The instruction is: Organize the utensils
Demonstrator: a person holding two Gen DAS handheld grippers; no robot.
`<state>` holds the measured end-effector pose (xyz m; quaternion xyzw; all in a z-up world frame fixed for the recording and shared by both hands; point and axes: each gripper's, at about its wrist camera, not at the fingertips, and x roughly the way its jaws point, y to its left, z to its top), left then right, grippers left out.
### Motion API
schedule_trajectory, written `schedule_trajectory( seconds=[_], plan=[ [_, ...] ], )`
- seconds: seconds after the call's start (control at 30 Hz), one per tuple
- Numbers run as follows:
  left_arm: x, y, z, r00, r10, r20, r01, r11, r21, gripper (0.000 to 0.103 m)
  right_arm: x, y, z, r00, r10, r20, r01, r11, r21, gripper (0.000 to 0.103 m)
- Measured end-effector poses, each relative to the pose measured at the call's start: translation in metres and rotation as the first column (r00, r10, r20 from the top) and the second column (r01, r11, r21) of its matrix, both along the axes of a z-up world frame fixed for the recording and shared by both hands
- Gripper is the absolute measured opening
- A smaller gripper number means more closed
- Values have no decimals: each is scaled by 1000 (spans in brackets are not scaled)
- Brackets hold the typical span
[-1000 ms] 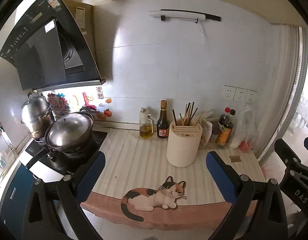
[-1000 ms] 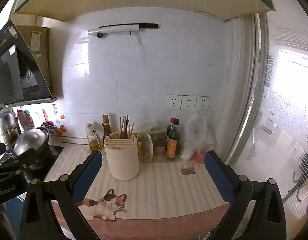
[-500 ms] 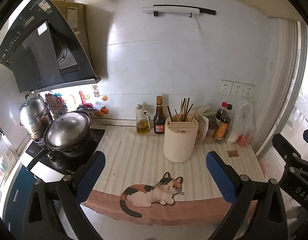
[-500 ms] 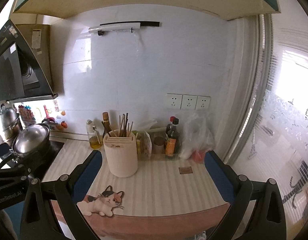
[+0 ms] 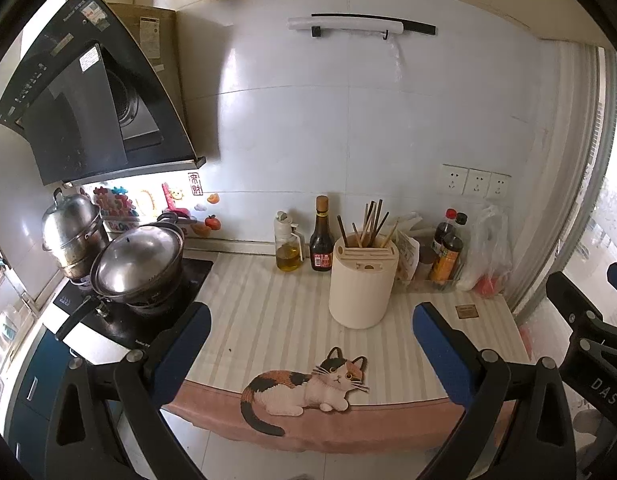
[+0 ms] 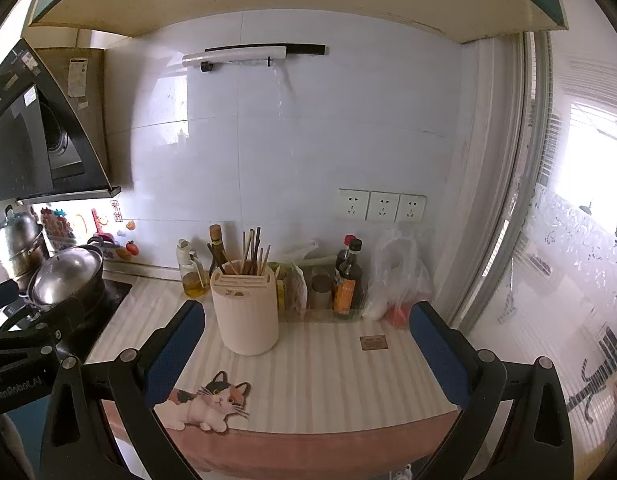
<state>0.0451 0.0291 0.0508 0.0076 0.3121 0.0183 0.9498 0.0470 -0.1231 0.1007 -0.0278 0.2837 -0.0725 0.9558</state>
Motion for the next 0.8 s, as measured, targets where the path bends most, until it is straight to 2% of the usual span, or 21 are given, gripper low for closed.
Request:
schedule_trajectory(
  seconds=[0.8],
  plan=[
    [-5,5,0,1000,8,12,-8,1000,0,103,1,3,1,1000,19,5,-19,1000,17,103]
  ],
)
